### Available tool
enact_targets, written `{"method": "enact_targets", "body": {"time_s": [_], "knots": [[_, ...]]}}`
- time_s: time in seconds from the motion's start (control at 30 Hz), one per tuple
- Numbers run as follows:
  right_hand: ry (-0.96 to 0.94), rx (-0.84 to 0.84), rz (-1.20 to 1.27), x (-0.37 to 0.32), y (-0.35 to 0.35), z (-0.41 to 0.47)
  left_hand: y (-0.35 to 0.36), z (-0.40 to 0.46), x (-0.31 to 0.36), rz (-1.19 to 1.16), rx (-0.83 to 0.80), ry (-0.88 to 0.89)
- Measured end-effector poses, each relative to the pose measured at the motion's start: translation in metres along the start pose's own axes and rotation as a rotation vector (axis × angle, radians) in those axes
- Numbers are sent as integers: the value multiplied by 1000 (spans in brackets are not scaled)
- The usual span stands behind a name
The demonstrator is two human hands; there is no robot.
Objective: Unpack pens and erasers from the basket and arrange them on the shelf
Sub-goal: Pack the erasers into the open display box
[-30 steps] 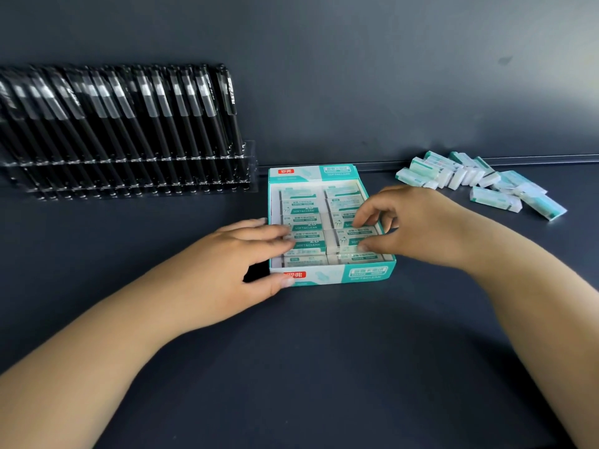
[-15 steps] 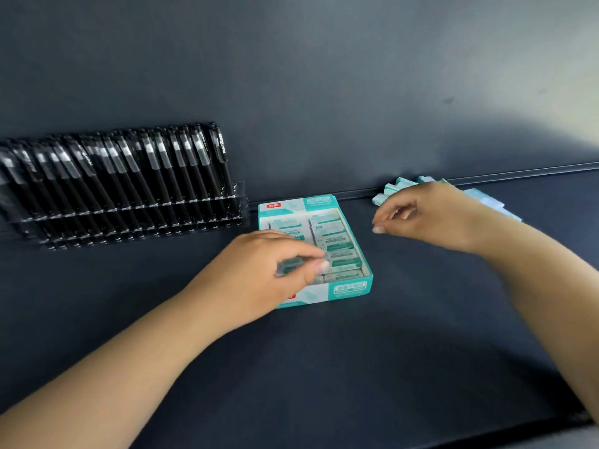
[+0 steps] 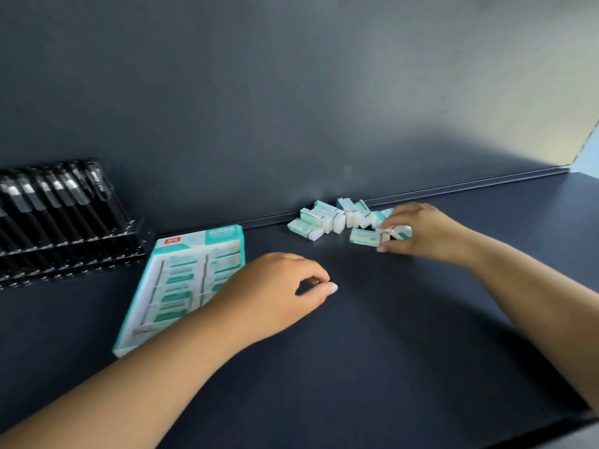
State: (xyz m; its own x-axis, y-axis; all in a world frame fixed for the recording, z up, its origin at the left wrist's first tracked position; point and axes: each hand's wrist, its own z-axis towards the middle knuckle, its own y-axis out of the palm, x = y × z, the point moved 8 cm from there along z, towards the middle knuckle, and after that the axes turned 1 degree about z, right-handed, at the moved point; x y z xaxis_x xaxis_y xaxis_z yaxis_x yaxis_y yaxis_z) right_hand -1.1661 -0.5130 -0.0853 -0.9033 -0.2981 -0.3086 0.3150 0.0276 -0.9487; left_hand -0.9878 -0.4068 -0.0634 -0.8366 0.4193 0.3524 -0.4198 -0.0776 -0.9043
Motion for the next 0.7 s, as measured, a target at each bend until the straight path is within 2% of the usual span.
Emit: {"method": "enact_targets", "body": {"time_s": [0.13, 0.33, 0.43, 0.57, 0.7], "knots": [[-96, 38, -45, -4, 8, 11, 18, 11, 7, 41, 42, -61], [-217, -2, 136, -12, 13, 3, 29, 18, -9, -108, 157, -274], [-358, -105, 228, -29, 11, -10, 30, 21, -17, -304, 194, -391], [-443, -215, 503, -54, -3, -33, 45, 25, -14, -521, 57, -442], [-462, -249, 924, -61, -16, -43, 48, 20, -6, -1095, 43, -510]]}}
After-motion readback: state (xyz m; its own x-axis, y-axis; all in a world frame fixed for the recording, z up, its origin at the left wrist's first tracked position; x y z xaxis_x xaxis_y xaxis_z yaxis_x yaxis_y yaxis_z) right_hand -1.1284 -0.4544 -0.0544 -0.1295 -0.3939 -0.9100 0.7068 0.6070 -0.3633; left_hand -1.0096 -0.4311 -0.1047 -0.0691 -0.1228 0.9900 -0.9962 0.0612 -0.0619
